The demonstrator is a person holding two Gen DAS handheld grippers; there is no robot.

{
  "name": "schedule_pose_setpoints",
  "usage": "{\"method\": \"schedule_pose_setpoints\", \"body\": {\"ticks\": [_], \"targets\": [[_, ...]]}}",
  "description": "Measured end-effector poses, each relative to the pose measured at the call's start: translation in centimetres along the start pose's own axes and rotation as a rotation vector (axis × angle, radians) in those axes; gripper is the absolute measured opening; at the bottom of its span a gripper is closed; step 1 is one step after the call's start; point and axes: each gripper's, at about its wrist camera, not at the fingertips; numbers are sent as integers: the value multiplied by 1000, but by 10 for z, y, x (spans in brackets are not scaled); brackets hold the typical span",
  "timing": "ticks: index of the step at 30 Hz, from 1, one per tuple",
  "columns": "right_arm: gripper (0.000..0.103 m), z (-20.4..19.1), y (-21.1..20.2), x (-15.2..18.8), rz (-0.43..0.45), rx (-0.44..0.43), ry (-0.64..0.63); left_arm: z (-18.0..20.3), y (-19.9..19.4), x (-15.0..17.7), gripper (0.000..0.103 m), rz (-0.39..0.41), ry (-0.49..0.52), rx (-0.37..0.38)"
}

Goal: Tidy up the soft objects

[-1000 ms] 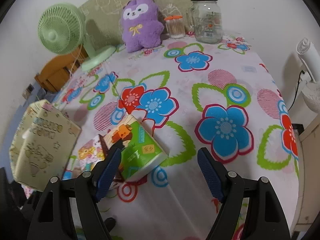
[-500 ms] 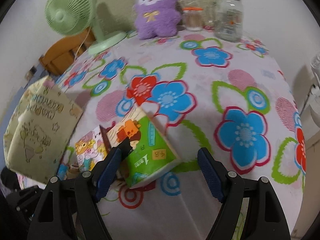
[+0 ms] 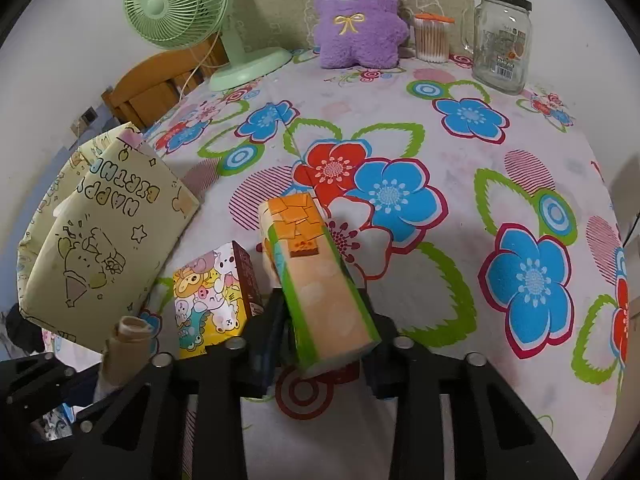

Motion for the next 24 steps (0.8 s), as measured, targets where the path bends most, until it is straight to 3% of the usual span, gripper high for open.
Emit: {"method": "schedule_pose_setpoints", "body": {"ticks": [1, 4, 24], "targets": [[24, -1, 0, 0, 4, 7, 1, 0, -2, 0, 12, 4, 1, -1], [23, 1, -5, -1, 22, 20, 18, -2, -9, -1, 12, 14, 0, -4], [23, -15, -62, 4, 134, 24, 62, -10, -46, -5, 13, 88, -3, 6]]}}
Point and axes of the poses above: each gripper's, at about its wrist camera, not at the fingertips, and y roughly the way its jaws point, z to its right, x to its underside, and after that the axes turned 9 degrees about y, right-handed
